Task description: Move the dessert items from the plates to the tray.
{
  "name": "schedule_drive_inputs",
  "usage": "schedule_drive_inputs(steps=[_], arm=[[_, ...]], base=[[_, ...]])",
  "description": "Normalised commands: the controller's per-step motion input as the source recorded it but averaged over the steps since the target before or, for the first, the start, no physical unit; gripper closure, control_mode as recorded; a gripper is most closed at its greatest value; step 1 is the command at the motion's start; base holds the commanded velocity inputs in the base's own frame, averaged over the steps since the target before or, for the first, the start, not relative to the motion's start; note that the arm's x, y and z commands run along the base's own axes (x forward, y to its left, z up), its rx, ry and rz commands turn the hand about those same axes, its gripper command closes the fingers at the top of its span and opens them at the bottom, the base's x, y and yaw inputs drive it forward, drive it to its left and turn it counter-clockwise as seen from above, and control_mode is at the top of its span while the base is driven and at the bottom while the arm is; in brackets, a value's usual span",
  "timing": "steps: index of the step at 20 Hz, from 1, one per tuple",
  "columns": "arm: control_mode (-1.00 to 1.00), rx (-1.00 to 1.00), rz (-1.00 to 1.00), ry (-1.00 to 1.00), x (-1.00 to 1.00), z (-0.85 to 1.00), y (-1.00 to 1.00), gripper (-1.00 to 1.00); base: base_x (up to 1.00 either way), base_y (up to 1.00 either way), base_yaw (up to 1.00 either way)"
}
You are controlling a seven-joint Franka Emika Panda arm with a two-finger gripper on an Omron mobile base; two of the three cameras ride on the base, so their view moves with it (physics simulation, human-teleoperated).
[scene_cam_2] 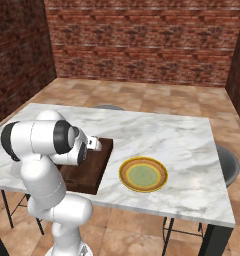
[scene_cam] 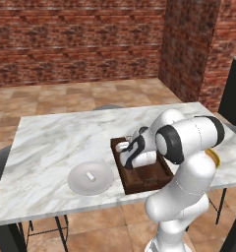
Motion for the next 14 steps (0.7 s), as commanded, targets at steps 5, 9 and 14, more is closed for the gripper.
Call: schedule_drive_inputs(steps=[5,9,14], arm=[[-1.0,0.0,0.0,0.0,-0.01,-0.03,0.0,-1.0],[-1.0,0.0,0.0,-0.01,-0.16,0.01,0.0,-1.0],[-1.0,0.0,0.0,-0.08,-0.3,0.31,0.0,-1.0]], base=[[0.0,0.0,0.0],[0.0,0.0,0.0],[0.0,0.0,0.0]])
